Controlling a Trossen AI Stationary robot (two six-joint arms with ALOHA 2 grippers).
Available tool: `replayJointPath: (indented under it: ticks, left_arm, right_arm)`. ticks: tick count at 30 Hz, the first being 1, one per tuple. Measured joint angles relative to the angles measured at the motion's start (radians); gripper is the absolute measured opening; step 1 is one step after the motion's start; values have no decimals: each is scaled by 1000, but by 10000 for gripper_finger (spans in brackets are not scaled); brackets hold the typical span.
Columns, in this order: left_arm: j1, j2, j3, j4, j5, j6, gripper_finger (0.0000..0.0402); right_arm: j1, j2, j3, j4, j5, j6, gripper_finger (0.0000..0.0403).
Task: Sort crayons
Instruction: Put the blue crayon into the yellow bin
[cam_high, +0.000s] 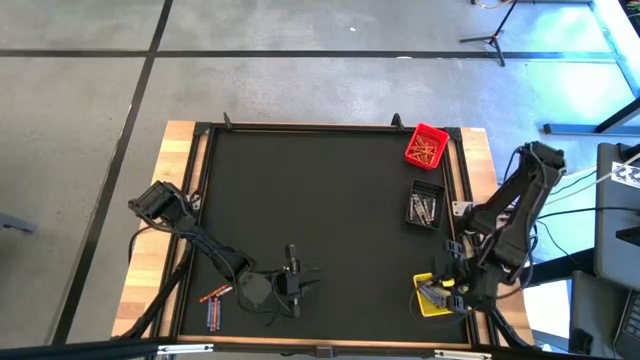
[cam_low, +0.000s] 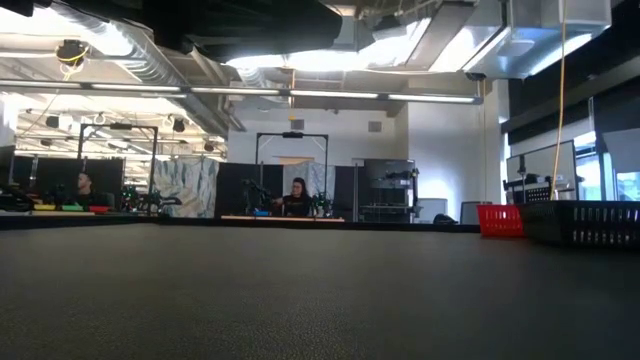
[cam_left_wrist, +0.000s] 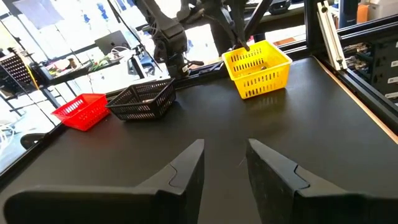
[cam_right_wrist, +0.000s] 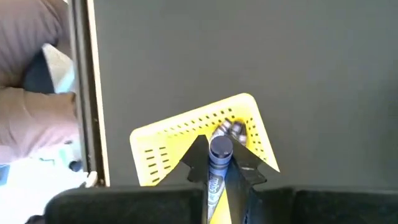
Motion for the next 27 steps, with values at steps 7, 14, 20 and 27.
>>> replayJointPath:
  ticks: [7, 14, 20, 27]
  left_arm:
    - [0, 0, 0, 0, 0, -8, 111]
    - [1, 0, 0, 0, 0, -19, 111]
    - [1, 0, 0, 0, 0, -19, 111]
    - [1, 0, 0, 0, 0, -19, 111]
  right_arm:
    - [41, 82, 0, -52, -5, 75, 18]
    - [62, 158, 0, -25, -29, 105, 29]
    - [60, 228, 0, -26, -34, 156, 35]
    - [60, 225, 5, -35, -48, 192, 76]
